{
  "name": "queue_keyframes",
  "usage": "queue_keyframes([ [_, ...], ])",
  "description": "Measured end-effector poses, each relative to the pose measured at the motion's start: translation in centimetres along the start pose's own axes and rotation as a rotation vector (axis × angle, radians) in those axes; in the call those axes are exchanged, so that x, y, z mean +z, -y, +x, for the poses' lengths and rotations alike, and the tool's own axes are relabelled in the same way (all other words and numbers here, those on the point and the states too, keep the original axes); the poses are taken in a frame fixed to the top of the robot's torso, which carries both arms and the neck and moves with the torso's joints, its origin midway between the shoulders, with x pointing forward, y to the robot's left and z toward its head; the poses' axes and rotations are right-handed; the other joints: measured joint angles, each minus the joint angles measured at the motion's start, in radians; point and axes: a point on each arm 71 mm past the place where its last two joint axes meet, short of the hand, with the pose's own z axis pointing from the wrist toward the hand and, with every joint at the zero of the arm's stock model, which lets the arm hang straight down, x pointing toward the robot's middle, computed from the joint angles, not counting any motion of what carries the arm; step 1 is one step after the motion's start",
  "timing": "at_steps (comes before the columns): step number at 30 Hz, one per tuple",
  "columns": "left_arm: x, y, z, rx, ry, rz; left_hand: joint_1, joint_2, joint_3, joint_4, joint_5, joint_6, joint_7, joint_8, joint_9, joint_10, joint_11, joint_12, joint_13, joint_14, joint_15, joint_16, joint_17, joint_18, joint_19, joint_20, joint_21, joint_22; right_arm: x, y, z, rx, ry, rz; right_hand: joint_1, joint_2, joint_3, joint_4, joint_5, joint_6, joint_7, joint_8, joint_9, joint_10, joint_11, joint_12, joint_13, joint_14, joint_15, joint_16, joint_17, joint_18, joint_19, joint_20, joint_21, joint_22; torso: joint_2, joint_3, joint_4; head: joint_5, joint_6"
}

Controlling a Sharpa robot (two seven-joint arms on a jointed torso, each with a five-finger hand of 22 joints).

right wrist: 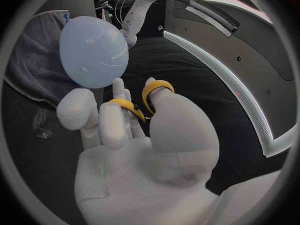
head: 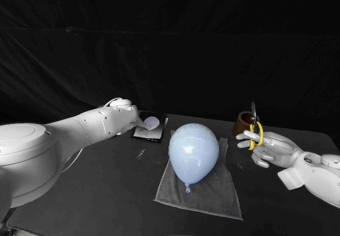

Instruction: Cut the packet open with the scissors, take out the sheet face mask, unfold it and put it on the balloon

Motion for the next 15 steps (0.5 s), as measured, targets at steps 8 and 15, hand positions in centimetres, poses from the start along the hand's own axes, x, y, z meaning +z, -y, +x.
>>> queue_keyframes([
  [8, -0.09, 0.10, -0.39, -0.007, 0.003, 0.007, 0.167, 0.105, 0.051, -0.007, -0.009, 0.031, -0.016, 0.000, -0.023, 0.008, -0.008, 0.005, 0.002, -0.003, -0.004, 0.000, 0.000, 0.000, -0.004, -0.004, 0.009, 0.015, -0.02, 0.00, 0.01, -0.001, 0.000, 0.000, 0.000, 0.000, 0.000, 0.000, 0.000, 0.000, 0.000, 0.000, 0.000, 0.000, 0.000, 0.000, 0.000, 0.000, 0.000, 0.000, 0.000, 0.000, 0.000, 0.000, 0.000, 0.001, 0.000, 0.0004, 0.0000, 0.000, -0.001],
  [15, -0.15, -0.04, -0.37, -0.021, -0.002, 0.017, 0.268, 0.157, 0.055, -0.006, -0.009, 0.056, -0.019, -0.043, -0.058, 0.013, -0.012, -0.017, -0.015, -0.021, -0.016, -0.025, -0.032, 0.000, -0.040, -0.007, -0.006, -0.022, -0.03, 0.00, -0.01, -0.001, 0.001, 0.000, 0.000, 0.000, 0.000, 0.000, 0.000, 0.000, 0.000, 0.000, 0.000, 0.000, 0.000, 0.000, 0.000, 0.000, 0.000, 0.000, 0.000, 0.000, 0.000, 0.000, 0.000, 0.001, 0.000, 0.0003, 0.0002, 0.000, -0.002],
])
